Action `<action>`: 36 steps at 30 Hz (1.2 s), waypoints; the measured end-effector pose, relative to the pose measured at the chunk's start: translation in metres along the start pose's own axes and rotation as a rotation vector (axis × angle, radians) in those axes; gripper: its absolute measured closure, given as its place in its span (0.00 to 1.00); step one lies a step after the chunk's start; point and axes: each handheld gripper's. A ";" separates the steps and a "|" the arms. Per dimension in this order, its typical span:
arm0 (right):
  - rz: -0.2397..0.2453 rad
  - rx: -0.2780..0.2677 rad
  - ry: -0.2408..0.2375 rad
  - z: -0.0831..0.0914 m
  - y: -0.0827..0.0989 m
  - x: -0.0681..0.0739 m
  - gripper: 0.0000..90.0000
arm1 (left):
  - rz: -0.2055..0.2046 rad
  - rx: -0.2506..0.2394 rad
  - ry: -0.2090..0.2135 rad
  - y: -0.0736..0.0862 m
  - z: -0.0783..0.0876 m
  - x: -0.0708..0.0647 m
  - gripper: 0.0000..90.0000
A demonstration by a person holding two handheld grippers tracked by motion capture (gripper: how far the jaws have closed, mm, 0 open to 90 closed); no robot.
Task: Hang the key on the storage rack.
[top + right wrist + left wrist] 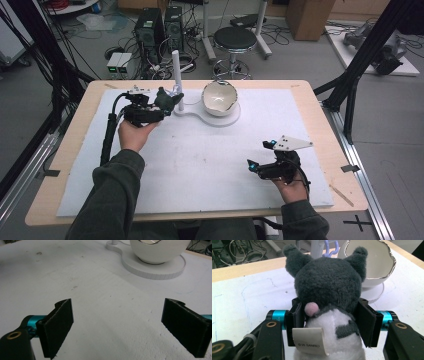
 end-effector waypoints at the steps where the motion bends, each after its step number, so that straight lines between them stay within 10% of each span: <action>1: 0.000 -0.001 0.000 0.000 0.000 0.000 0.11 | 0.001 0.000 0.000 0.000 0.000 0.000 0.49; 36: 0.002 -0.005 0.008 0.001 0.000 -0.001 0.11 | -0.057 -0.022 0.036 0.001 0.008 -0.003 0.39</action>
Point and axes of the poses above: each handheld gripper's, and its own axes: z roughly backward along the jaws, y roughly out of its underside, x roughly to its left, and after that the axes turned 3 degrees about z, right-handed
